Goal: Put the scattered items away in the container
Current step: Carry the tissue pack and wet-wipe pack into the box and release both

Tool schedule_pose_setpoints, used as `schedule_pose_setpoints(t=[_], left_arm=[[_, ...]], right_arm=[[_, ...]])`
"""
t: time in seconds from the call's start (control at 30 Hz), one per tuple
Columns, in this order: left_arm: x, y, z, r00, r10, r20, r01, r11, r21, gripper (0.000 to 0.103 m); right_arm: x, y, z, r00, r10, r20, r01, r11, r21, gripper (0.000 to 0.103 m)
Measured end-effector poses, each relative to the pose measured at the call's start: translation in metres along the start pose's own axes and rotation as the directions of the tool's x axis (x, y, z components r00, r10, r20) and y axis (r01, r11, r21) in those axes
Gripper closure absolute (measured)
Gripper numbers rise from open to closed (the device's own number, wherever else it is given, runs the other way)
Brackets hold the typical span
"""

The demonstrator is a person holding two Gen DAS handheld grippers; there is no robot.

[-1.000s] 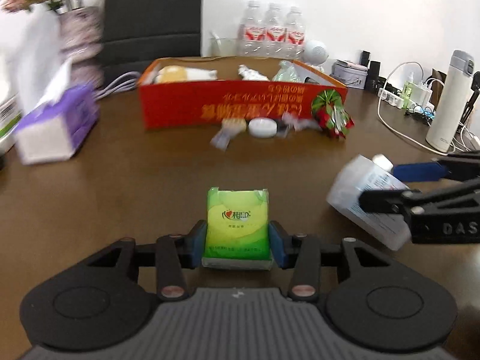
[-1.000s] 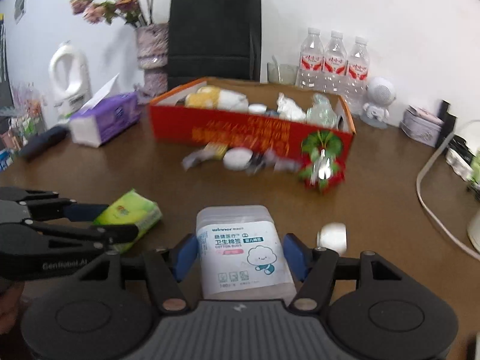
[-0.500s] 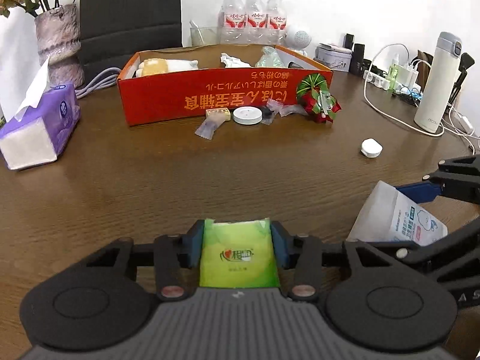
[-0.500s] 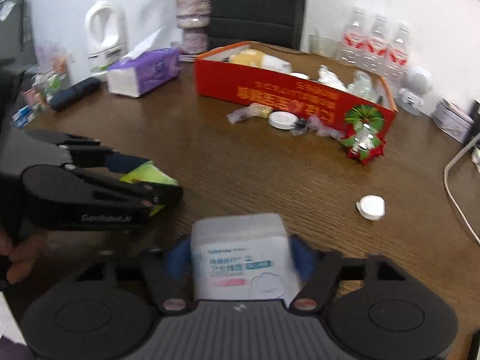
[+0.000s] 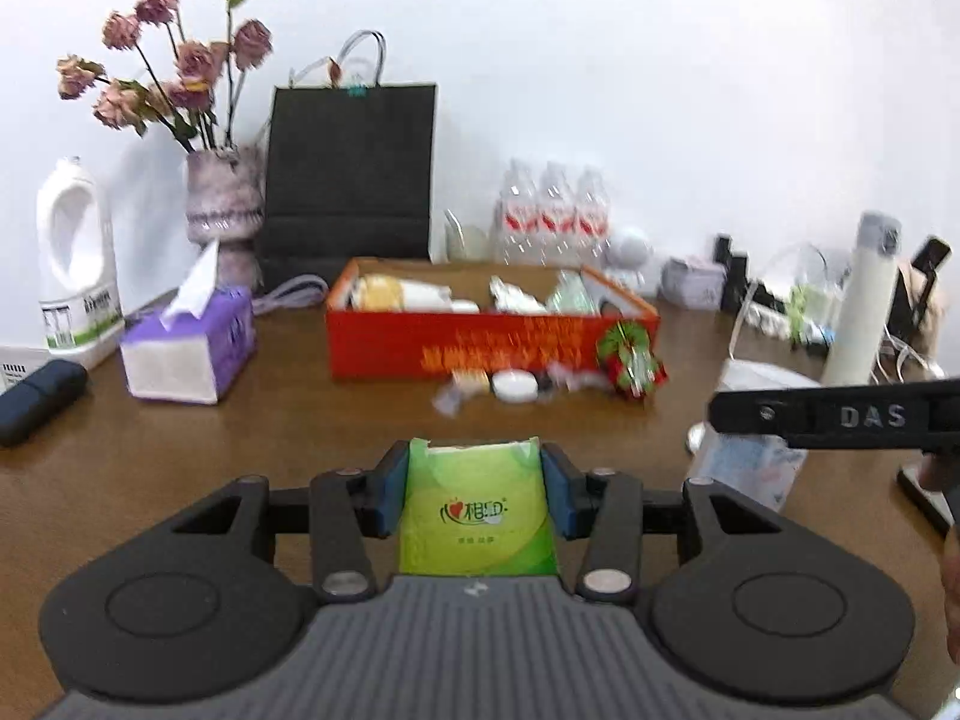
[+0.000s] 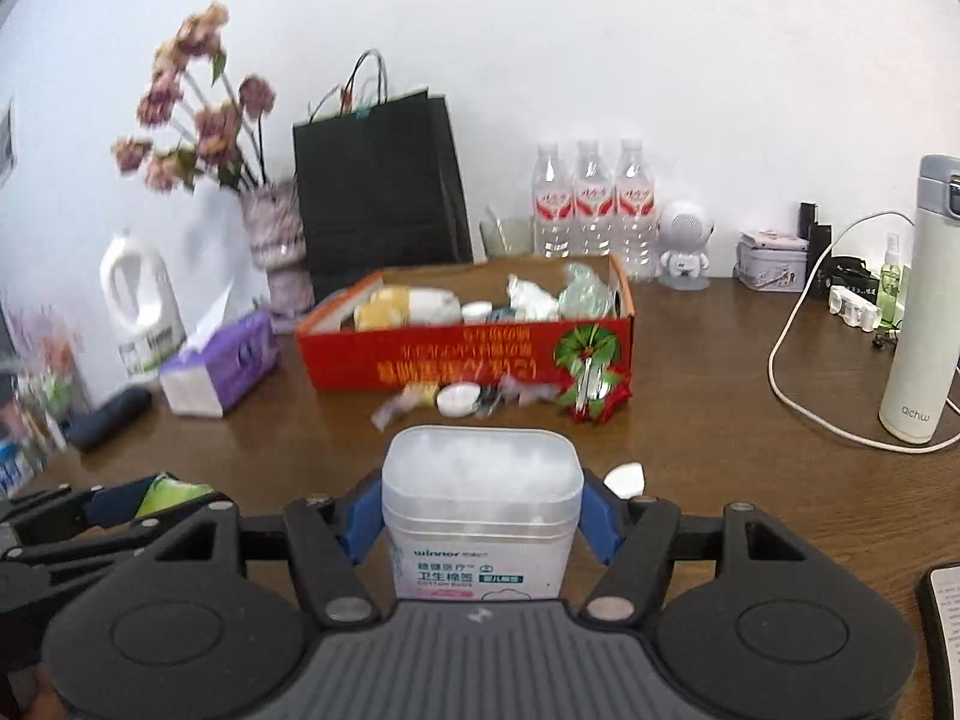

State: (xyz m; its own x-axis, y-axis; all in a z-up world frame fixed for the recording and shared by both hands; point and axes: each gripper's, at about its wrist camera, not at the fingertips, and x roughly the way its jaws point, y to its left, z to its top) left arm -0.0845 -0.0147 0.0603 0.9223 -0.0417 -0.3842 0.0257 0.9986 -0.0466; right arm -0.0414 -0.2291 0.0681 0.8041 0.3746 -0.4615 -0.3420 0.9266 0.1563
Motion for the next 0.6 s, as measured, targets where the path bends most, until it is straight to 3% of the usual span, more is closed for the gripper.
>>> schedule_pose_setpoints(t=[0.17,0.27,0.37,0.43,0.53,0.6], left_arm=[[0.044,0.020,0.075,0.995,-0.013,0.100,0.010,0.999,0.034,0.056],[0.101,0.043,0.138,0.997,-0.036,0.066,0.036,0.999,0.000,0.056],[0.171,0.057,0.182,1.000,0.018,-0.022,-0.018,1.000,-0.009,0.056],[0.213,0.060,0.197,0.995,0.056,-0.078,-0.055,0.998,0.014,0.056],[0.266,0.063,0.200,0.981,0.084,-0.175,-0.078,0.996,0.041,0.056],[0.295,0.065,0.190,0.963,0.103,-0.249,-0.087,0.993,0.076,0.056]], right_arm=[[0.018,-0.014,0.076,0.995,0.011,0.103,-0.010,1.000,-0.010,0.039],[0.057,-0.025,0.142,0.994,-0.011,0.106,0.016,0.999,-0.042,0.039],[0.124,-0.038,0.196,0.999,-0.018,-0.042,0.016,0.999,-0.052,0.039],[0.171,-0.045,0.217,0.987,-0.048,-0.154,0.039,0.997,-0.063,0.039],[0.240,-0.052,0.230,0.942,-0.090,-0.323,0.070,0.995,-0.074,0.039],[0.279,-0.053,0.224,0.892,-0.089,-0.444,0.068,0.996,-0.063,0.039]])
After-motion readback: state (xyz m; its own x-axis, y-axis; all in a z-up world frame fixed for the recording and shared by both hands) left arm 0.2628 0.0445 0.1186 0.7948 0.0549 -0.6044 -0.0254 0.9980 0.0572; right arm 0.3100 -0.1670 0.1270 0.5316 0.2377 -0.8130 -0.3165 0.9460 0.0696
